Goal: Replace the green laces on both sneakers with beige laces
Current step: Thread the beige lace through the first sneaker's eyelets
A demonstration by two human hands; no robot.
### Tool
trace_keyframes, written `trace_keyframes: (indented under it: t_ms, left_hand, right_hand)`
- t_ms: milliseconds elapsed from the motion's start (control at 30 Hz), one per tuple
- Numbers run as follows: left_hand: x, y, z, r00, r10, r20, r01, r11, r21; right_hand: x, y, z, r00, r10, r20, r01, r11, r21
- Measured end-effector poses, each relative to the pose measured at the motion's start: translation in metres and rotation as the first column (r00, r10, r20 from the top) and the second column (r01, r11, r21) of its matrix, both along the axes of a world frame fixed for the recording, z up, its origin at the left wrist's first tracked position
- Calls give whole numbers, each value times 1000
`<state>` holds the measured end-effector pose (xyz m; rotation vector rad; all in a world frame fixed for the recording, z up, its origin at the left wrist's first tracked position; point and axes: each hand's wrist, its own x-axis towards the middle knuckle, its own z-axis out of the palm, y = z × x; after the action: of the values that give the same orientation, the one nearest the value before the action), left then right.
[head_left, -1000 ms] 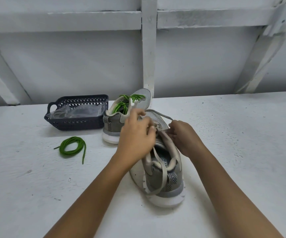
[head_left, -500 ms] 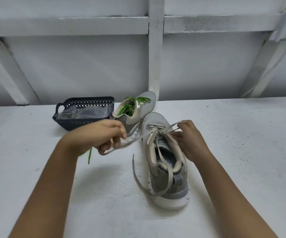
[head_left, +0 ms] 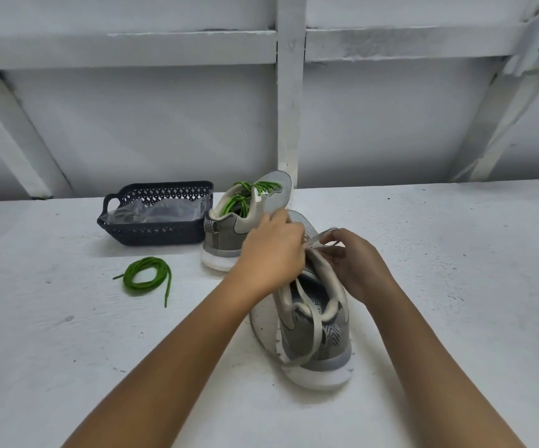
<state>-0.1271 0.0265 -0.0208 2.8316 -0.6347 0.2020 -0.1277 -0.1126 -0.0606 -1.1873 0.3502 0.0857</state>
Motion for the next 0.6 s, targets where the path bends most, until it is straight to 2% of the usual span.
trace_keyframes:
  t_ms: [167,267,433,600]
  left_hand:
    - [-4,19,15,951,-125,-283,10,927,-376]
    - [-13,38,24,843,-313,-438,-18,797,-604]
    - [-26,48,23,688,-549,-474,50,688,-724]
    - [-33,49,24,585,-672,-455,124,628,-768]
  right_hand:
    - [3,1,-2,1000,25,11,-24,996,-85]
    - [3,2,-3,998,57,29,-52,988,-148]
    - [0,2,-1,985,167,54,-145,949,-279]
    - [-2,2,-1,979,190,70,-156,928,-339]
